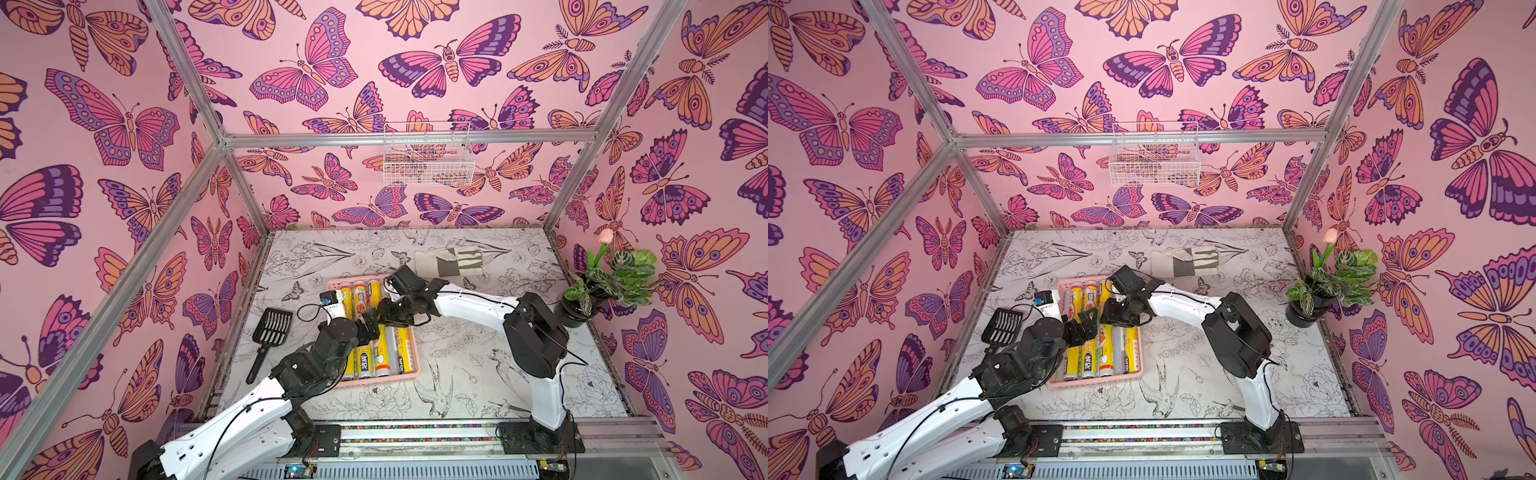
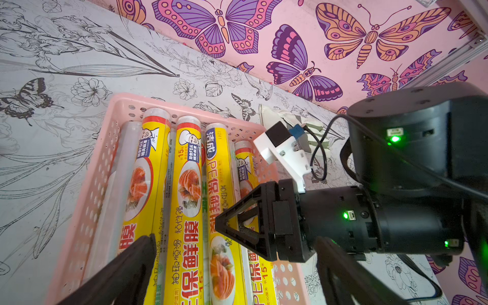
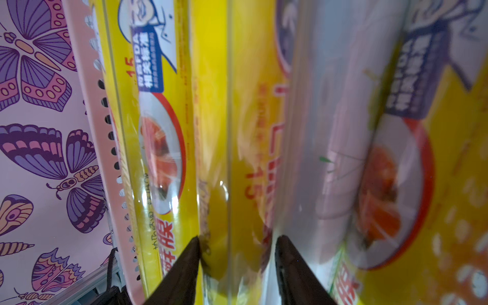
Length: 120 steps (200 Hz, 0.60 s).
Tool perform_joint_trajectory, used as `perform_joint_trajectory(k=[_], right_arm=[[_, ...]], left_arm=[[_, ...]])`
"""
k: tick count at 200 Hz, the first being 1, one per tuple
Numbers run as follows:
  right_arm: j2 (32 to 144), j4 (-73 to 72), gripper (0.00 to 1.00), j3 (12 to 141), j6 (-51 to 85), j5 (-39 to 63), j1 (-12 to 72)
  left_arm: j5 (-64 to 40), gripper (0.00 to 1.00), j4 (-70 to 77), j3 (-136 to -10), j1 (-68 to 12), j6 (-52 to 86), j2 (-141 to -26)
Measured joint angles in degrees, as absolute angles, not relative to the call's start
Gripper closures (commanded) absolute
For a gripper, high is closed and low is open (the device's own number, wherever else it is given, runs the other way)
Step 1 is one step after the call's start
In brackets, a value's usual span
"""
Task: Put the plastic wrap into the basket
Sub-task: Place the plastic wrap in the basket.
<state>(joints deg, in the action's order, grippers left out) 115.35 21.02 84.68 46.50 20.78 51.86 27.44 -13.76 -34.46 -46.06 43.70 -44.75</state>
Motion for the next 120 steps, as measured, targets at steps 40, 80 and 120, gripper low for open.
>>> perform_joint_trajectory(k=[40,80,120], right_arm=[[113.8,20.9,0.47,83.3,46.7,18.4,51.9],[107.7,21.0,0.46,80.1,45.7,13.9,51.9],[97.1,21.0,0.44,75.4,43.0,4.9,51.9]], left_arm=[[27.4,0.0,-13.8,-34.5,-46.1,43.7,-44.8],[27.4,0.0,-13.8,-34.8,-46.1,43.7,-45.9],[27.4,0.0,-13.8,-35.5,-46.1,43.5,-47.0]])
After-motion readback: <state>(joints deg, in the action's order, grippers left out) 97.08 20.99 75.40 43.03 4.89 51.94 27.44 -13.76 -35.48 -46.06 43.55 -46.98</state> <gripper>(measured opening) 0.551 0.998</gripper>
